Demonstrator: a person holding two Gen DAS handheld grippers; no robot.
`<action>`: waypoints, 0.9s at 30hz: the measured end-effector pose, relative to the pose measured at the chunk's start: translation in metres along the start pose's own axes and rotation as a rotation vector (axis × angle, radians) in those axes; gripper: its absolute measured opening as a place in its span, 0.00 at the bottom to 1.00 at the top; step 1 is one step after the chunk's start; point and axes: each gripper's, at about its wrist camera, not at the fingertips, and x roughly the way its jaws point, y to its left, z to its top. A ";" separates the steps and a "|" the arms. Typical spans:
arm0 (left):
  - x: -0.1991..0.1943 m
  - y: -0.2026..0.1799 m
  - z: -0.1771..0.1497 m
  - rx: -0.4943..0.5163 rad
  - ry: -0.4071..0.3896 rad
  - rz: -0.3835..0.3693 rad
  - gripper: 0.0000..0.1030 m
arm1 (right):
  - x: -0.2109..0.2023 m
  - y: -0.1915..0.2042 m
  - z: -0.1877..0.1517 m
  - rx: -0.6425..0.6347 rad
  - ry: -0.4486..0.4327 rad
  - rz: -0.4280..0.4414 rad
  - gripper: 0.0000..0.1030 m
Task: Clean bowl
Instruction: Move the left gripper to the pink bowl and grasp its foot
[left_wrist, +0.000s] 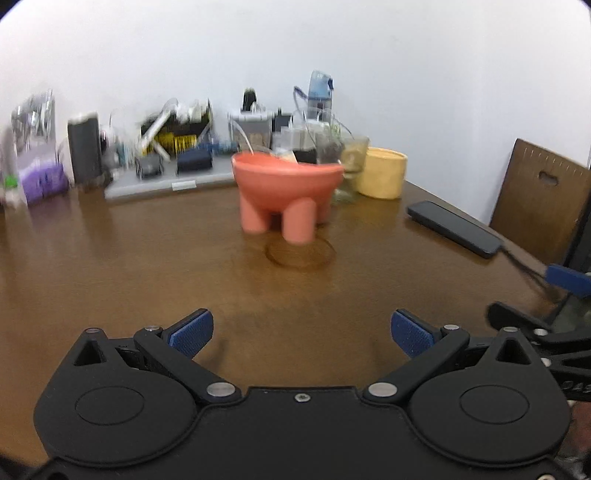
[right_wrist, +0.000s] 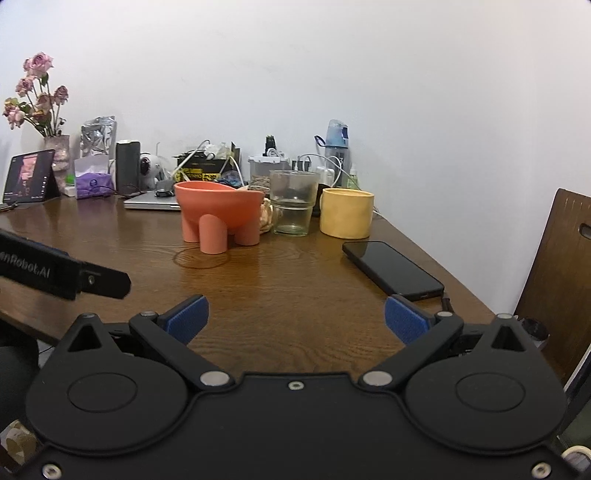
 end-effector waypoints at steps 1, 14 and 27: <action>0.005 0.004 0.004 0.014 -0.013 0.007 1.00 | 0.004 -0.001 0.001 0.002 0.003 -0.005 0.99; 0.089 0.025 0.050 0.112 0.022 -0.064 1.00 | 0.049 0.000 0.010 0.012 0.051 -0.024 0.99; 0.175 0.045 0.074 0.053 0.108 -0.236 1.00 | 0.082 0.000 0.015 0.005 0.105 -0.056 0.99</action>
